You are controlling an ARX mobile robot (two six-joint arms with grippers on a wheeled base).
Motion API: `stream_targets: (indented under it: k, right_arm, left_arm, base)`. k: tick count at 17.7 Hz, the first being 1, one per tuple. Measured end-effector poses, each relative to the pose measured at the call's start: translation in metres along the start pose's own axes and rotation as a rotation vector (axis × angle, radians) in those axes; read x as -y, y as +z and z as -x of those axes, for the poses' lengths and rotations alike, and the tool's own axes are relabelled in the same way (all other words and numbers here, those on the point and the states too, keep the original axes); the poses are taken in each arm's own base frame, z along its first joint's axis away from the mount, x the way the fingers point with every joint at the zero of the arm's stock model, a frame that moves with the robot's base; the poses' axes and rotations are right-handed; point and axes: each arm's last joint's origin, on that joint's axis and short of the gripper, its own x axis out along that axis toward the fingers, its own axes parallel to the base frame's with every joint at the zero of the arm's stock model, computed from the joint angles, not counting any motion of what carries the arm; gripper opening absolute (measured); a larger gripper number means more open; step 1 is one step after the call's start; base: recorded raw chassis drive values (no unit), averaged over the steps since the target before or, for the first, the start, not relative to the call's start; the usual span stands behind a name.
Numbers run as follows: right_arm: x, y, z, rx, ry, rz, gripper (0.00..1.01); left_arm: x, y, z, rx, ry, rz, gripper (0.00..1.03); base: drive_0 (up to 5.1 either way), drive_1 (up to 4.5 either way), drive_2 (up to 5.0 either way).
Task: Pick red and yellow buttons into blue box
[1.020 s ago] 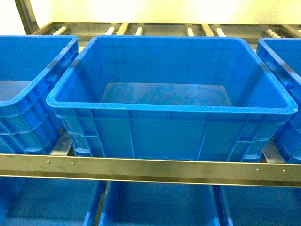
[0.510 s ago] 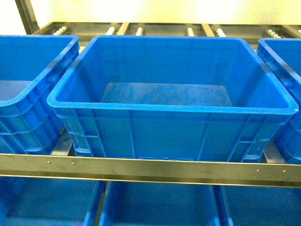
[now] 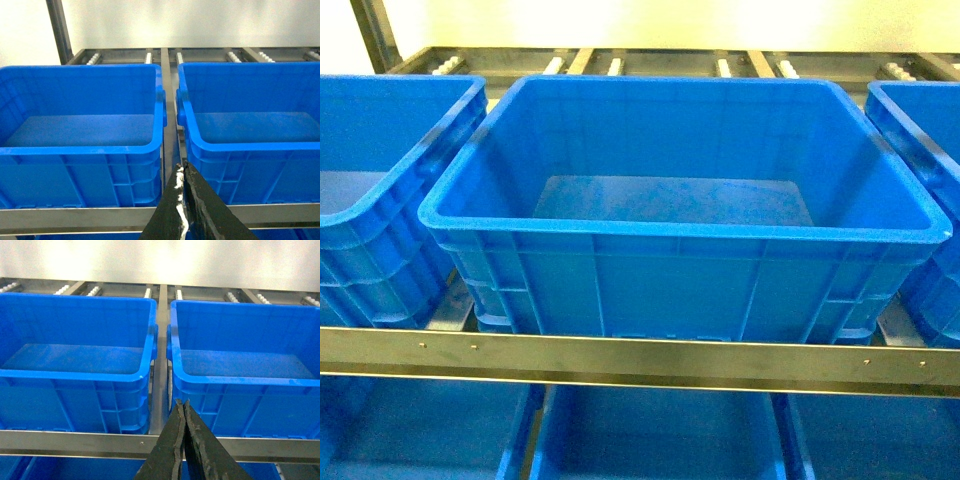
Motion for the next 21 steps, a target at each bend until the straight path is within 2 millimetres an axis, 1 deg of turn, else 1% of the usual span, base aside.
stream_targets:
  k: [6, 8, 9, 10, 11, 12, 13, 14, 21]
  right_arm:
    - [0.0, -0.001, 0.008, -0.004, 0.0, 0.0, 0.02]
    - [0.0, -0.006, 0.018, -0.037, 0.0, 0.0, 0.02]
    - [0.0, -0.001, 0.019, 0.005, 0.0, 0.0, 0.02]
    - [0.0, -0.003, 0.019, -0.011, 0.0, 0.0, 0.02]
    - [0.0, -0.004, 0.019, -0.015, 0.0, 0.0, 0.02]
    - [0.0, -0.004, 0.019, -0.014, 0.0, 0.0, 0.02]
    - [0.0, -0.004, 0.019, -0.016, 0.0, 0.0, 0.02]
    - [0.0, -0.004, 0.019, -0.014, 0.0, 0.0, 0.02]
    - [0.0, -0.004, 0.019, -0.015, 0.001, 0.0, 0.02]
  left_arm:
    - [0.0, 0.002, 0.013, 0.01, 0.0, 0.0, 0.02]
    - [0.0, 0.002, 0.016, 0.011, 0.0, 0.0, 0.02]
    - [0.0, 0.002, 0.017, 0.01, 0.0, 0.0, 0.02]
    - [0.0, 0.001, 0.019, 0.009, 0.0, 0.0, 0.02]
    - [0.0, 0.0, 0.022, -0.003, 0.0, 0.0, 0.02]
    - [0.0, -0.005, 0.029, -0.041, -0.001, 0.0, 0.02]
    - [0.0, 0.001, 0.031, 0.019, -0.001, 0.0, 0.02]
    - [0.0, -0.003, 0.03, -0.01, 0.0, 0.0, 0.02]
    - [0.0, -0.002, 0.03, -0.005, 0.0, 0.001, 0.02]
  base:
    - [0.0, 0.0, 0.0]
    - [0.0, 0.0, 0.0]
    - [0.0, 0.0, 0.0]
    - [0.0, 0.0, 0.0]
    - [0.0, 0.0, 0.0]
    - [0.0, 0.0, 0.0]
    - [0.0, 0.0, 0.0]
    - [0.0, 0.0, 0.0]
    - [0.0, 0.0, 0.0]
